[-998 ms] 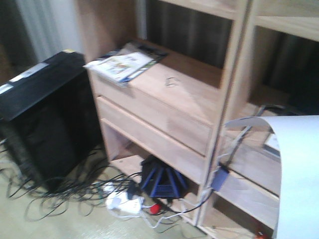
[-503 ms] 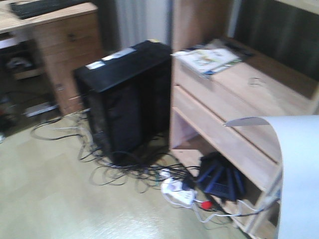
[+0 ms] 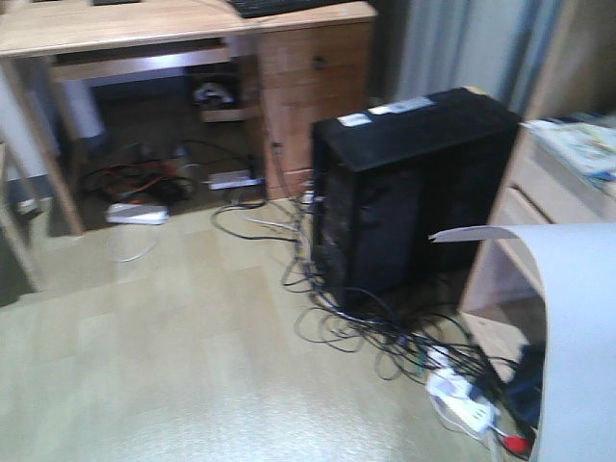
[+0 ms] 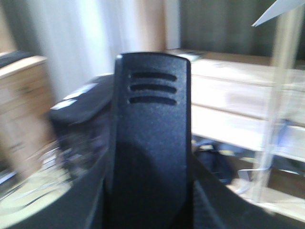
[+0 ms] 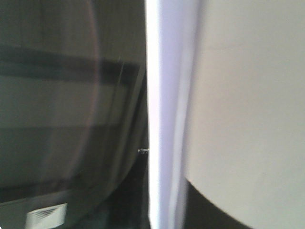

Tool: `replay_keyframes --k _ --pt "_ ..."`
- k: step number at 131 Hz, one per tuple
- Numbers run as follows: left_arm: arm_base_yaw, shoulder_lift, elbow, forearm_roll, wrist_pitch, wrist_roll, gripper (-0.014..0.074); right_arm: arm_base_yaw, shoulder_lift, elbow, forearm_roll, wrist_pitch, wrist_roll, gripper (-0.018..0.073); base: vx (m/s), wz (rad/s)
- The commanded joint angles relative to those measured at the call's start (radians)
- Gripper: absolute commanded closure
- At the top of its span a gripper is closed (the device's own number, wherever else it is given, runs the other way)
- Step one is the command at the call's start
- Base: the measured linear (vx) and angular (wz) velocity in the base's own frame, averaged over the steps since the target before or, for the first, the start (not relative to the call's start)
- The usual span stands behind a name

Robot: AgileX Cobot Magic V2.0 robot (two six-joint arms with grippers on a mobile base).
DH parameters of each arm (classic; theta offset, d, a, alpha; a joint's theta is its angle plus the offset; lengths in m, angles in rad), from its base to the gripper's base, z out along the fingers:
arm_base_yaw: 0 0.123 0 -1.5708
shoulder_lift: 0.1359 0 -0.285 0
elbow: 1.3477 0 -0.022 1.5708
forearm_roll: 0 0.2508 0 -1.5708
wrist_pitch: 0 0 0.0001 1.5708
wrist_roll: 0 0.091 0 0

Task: Grab stapler and paper to desk for stapling
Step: 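Drive the base to the wooden desk holding stapler and paper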

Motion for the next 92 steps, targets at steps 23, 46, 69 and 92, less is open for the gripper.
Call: replay_keyframes --k 23,46,69,92 --pt "-0.007 0.016 -0.028 -0.007 -0.116 -0.002 0.0603 -0.004 0.011 -0.028 -0.004 -0.042 0.000 0.0565 0.07 0.47" --pt "-0.007 0.016 -0.028 -0.007 -0.116 -0.002 0.0603 -0.004 0.011 -0.028 -0.004 -0.042 0.000 0.0565 0.12 0.36" --pt "-0.007 0.016 -0.028 -0.007 -0.116 -0.002 0.0603 -0.004 0.011 -0.028 -0.004 -0.049 0.000 0.0565 0.15 0.32" --pt "-0.007 0.016 -0.028 -0.007 -0.116 -0.002 0.0603 -0.004 0.011 -0.028 -0.004 -0.050 0.000 0.0565 0.20 0.28"
